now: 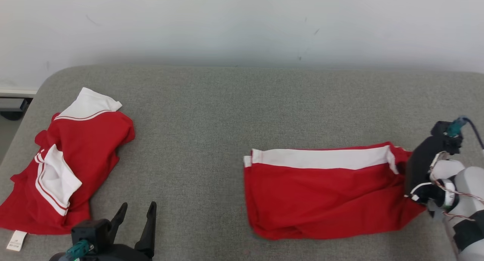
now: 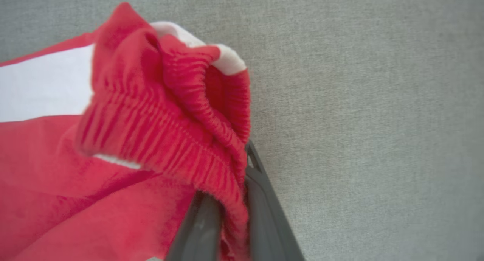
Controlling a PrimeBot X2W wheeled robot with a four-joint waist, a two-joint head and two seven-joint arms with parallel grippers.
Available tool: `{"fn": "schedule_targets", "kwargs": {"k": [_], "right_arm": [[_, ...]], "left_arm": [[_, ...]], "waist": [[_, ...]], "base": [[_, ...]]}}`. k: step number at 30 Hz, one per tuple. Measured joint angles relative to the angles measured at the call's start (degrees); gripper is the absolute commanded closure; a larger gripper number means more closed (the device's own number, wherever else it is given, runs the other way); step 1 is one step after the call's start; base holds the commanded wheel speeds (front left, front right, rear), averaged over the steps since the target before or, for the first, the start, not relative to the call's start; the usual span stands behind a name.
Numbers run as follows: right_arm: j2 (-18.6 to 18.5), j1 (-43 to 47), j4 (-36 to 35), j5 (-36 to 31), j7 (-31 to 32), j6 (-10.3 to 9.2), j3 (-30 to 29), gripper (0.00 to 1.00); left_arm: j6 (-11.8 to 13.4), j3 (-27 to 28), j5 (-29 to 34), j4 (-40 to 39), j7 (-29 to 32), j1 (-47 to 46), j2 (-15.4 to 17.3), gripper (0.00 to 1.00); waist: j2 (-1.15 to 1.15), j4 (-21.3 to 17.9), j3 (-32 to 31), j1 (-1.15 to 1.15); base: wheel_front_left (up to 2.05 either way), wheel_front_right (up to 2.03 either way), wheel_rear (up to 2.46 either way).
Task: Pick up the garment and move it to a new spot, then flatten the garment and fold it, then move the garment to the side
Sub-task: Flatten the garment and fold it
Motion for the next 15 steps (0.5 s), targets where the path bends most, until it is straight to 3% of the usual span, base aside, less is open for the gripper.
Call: {"fn": "schedule_targets", "kwargs": {"k": [6, 10, 13, 15], "right_arm": [[-3.7, 0.0, -0.7, -3.2, 1.0, -0.41, -0.9, 1.00], [-3.9, 0.0, -3.0, -4.8, 2.3, -0.64, -0.3, 1.00], [-2.2, -0.2, -4.5, -4.8, 3.5, -0.65, 1.4, 1.00], [1.3, -0.7, -5.8, -4.6, 4.7, -0.21, 3.9, 1.00]], "left_arm": [[0.0, -0.4, 0.0, 0.4, 0.0, 0.0, 0.0, 0.00], [0.0, -0.5, 0.0, 0.5, 0.0, 0.5, 0.0, 0.00], [0.0, -0.4, -0.2, 0.6, 0.0, 1.6, 0.0, 0.00], [0.0, -0.2, -0.3, 0.6, -0.2, 2.5, 0.1, 0.00]], "waist": [[0.00, -0.3, -0.8, 0.00], [0.00, -0.4, -1.6, 0.00], [0.00, -0.7, -2.1, 0.00], [0.00, -1.2, -2.5, 0.00]], "base": [[0.00, 0.00, 0.00], [0.00, 0.00, 0.00], [0.00, 0.00, 0.00], [0.00, 0.00, 0.00]]}}
